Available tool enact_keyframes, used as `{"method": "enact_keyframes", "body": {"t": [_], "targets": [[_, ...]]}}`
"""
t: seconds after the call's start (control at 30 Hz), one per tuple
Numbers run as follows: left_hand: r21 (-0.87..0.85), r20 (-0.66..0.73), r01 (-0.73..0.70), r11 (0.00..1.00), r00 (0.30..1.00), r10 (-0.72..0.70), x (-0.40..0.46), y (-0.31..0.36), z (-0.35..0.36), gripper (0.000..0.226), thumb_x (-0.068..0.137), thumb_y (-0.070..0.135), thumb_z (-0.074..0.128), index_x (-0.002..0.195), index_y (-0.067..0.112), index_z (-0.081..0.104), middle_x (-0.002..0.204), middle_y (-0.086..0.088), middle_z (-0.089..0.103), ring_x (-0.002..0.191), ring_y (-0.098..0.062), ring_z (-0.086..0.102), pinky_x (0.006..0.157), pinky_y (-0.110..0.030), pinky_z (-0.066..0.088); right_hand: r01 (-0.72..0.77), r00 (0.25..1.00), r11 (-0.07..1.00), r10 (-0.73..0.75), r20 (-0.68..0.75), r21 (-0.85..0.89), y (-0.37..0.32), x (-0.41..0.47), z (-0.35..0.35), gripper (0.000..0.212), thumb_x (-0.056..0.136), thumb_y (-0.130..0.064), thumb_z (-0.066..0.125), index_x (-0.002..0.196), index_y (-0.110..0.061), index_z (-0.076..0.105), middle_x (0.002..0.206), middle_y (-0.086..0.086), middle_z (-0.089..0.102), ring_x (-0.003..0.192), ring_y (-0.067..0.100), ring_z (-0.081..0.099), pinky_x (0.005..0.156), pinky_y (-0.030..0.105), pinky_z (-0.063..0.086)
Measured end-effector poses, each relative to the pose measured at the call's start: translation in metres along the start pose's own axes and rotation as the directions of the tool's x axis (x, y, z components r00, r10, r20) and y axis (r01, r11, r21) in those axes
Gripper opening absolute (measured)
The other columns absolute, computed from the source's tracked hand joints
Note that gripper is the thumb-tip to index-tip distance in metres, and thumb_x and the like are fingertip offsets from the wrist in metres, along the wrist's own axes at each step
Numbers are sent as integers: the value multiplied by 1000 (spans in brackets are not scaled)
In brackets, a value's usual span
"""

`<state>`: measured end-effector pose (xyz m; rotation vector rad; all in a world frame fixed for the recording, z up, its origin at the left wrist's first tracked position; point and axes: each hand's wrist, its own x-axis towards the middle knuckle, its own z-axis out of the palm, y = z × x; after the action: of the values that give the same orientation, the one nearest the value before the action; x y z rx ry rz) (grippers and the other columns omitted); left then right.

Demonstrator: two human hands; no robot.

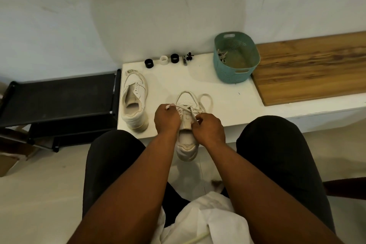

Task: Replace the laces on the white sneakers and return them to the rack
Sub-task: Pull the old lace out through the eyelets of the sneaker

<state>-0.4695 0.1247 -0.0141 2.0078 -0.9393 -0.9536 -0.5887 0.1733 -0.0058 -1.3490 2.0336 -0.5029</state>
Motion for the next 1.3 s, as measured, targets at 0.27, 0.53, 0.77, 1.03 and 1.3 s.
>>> {"method": "enact_keyframes", "body": {"t": [0.27, 0.53, 0.77, 1.03, 1.3], "targets": [[419, 235, -404, 813, 913, 333, -8, -3, 6, 42, 80, 27, 64, 122, 34, 67, 146, 4, 50, 145, -24, 33, 106, -43, 43, -63, 997, 998, 63, 32, -13, -5, 5, -7, 38, 81, -36, 68, 119, -33, 71, 117, -5, 72, 106, 21, 67, 87, 29, 52], [668, 202, -436, 603, 886, 417, -9, -2, 9, 25, 93, 30, 58, 109, 32, 76, 150, 1, 48, 149, -32, 25, 98, -47, 41, -30, 999, 992, 35, 42, -124, -10, 6, -13, 34, 81, -32, 72, 116, -32, 73, 113, -2, 73, 101, 23, 68, 79, 28, 50], [621, 115, -437, 651, 872, 475, -6, -5, 13, 21, 91, 16, 51, 104, 13, 67, 117, -6, 60, 119, -30, 51, 81, -43, 45, -34, 998, 997, 38, 47, -74, -8, 8, -15, 39, 80, -33, 70, 119, -35, 73, 116, -4, 73, 105, 23, 67, 86, 29, 51], [103, -134, 59, 993, 990, -45, 33, 1, -12, 32, 99, 29, 52, 117, 11, 70, 121, -11, 70, 116, -32, 64, 94, -35, 50, -39, 999, 994, 42, 32, -103, -11, 12, -18, 32, 83, -34, 70, 114, -33, 75, 116, -5, 73, 109, 23, 66, 84, 28, 46], [454, 306, -485, 748, 873, 380, 3, -2, 5, 41, 70, 37, 55, 105, 28, 75, 111, -1, 70, 107, -27, 65, 89, -40, 55, -47, 997, 994, 52, 48, -97, -16, 10, -20, 30, 77, -29, 74, 107, -32, 76, 111, -4, 74, 104, 22, 67, 79, 25, 44]]}}
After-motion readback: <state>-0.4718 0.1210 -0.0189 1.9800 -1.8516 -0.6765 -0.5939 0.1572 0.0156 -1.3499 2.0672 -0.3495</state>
